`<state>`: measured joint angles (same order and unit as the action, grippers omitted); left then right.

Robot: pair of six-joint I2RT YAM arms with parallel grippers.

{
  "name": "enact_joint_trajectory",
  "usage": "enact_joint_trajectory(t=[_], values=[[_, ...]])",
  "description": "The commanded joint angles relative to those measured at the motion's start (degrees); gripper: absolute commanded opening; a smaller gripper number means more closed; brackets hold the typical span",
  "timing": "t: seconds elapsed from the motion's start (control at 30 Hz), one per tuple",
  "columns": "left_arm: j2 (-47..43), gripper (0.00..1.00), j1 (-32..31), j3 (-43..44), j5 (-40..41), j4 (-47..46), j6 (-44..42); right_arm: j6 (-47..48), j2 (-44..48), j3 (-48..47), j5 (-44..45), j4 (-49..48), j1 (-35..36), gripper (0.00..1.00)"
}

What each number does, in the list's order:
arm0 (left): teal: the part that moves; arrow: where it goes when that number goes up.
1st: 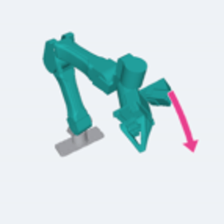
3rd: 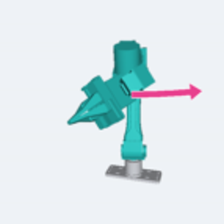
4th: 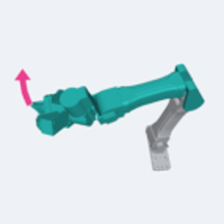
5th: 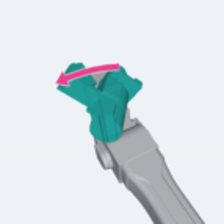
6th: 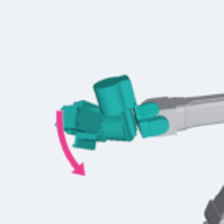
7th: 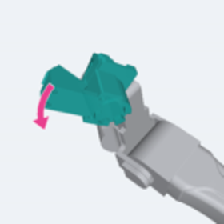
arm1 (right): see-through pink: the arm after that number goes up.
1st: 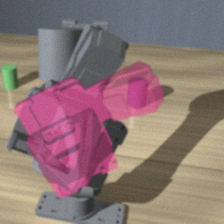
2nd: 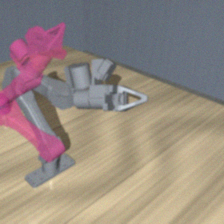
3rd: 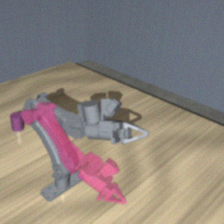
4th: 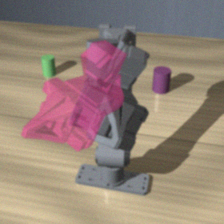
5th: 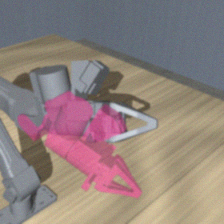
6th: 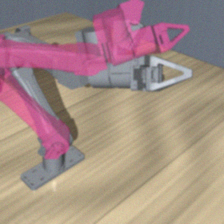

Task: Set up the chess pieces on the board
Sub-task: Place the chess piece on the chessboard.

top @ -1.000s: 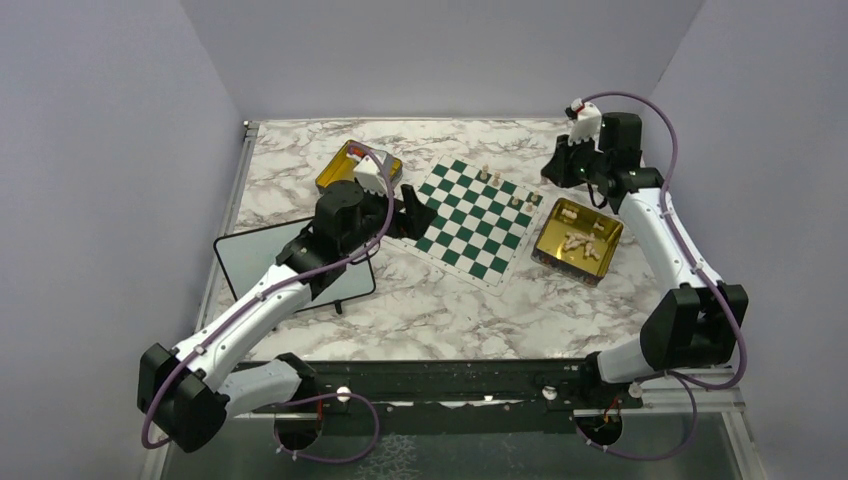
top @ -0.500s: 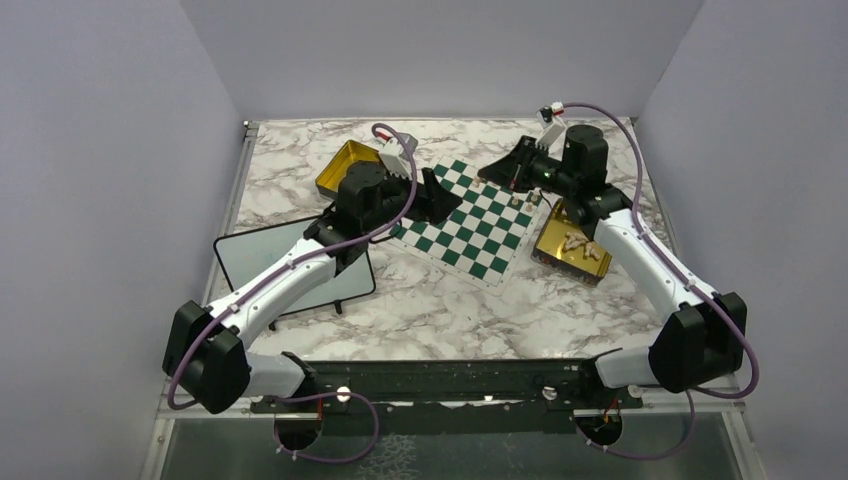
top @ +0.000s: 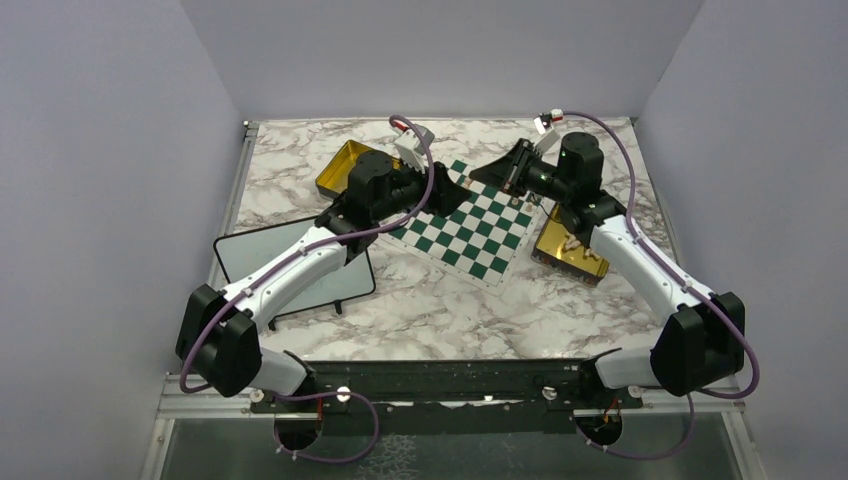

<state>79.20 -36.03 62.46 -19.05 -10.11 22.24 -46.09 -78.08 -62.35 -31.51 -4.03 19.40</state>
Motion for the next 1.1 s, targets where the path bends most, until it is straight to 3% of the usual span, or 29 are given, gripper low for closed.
enact_joint_trajectory(t=[0.0, 0.43, 0.7, 0.87, 1.07], values=[[1.7, 0.66, -0.4, 3.2, -2.3, 0.6, -3.1, -2.3, 1.6, 1.0, -2.0, -3.7, 0.7, 0.04], [4.6, 0.48, -0.4, 5.8, -3.6, 1.3, -5.7, -3.3, 2.8, 2.5, -4.6, -5.5, 1.1, 0.04], [5.1, 0.12, -0.4, 7.1, -6.5, 3.3, -9.7, 1.4, 2.8, 1.9, -9.7, -4.2, 1.1, 0.09], [3.7, 0.1, -0.4, 6.4, -8.8, 7.2, -15.9, 10.4, 2.7, -0.4, -11.6, 5.3, 1.1, 0.22], [2.1, 0.09, -0.4, 3.2, -11.9, 9.3, -21.9, 13.2, 2.0, -2.8, -13.5, 11.8, 0.9, 0.33]])
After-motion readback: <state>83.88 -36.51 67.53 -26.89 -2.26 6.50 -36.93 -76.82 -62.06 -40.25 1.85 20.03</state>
